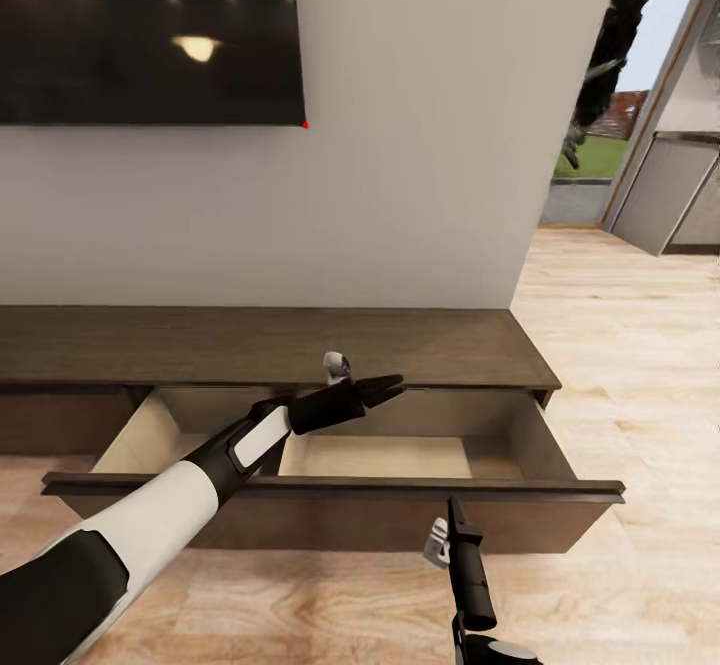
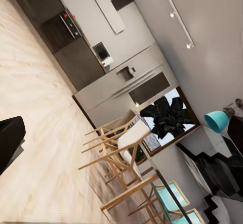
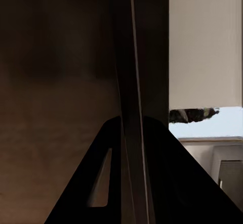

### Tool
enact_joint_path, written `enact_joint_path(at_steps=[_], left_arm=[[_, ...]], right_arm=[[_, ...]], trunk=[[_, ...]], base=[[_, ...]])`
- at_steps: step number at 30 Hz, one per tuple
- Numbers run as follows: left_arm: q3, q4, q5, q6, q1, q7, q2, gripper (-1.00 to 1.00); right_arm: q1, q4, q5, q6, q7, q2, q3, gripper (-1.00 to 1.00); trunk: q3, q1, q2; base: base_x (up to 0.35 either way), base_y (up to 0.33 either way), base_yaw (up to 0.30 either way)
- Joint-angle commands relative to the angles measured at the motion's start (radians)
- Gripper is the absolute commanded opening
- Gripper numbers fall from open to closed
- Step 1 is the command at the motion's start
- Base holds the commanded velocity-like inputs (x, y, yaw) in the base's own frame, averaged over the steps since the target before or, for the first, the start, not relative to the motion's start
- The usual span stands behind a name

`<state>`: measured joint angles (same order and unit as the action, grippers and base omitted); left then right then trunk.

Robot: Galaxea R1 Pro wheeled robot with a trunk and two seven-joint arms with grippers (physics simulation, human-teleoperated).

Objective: Place each of the two pumpkins and all three candles from the living room inside a cabinet in the living room (use any cabinet), then make sure every cabinet is closed, and position the cauldron so it is next to a table in the living room.

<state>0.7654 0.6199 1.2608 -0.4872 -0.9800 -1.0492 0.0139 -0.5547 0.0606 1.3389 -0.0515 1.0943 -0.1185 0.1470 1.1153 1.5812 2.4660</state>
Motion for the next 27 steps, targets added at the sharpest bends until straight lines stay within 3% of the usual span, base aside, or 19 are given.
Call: enact_joint_path(at_steps=[1, 27], left_arm=[[0.000, 0.000, 0.000, 0.000, 0.000, 0.000, 0.000, 1.00], [0.000, 0.000, 0.000, 0.001, 0.001, 0.000, 0.002, 1.00]], right_arm=[[0.001, -0.005, 0.005, 0.002, -0.003, 0.000, 0.029, -1.00], [0.001, -0.004, 0.006, 0.002, -0.004, -0.001, 0.030, -1.00]], trunk=[[0.000, 0.000, 0.000], [0.000, 0.000, 0.000]], base=[[-0.236, 0.000, 0.000], [-0.041, 0.000, 0.000]])
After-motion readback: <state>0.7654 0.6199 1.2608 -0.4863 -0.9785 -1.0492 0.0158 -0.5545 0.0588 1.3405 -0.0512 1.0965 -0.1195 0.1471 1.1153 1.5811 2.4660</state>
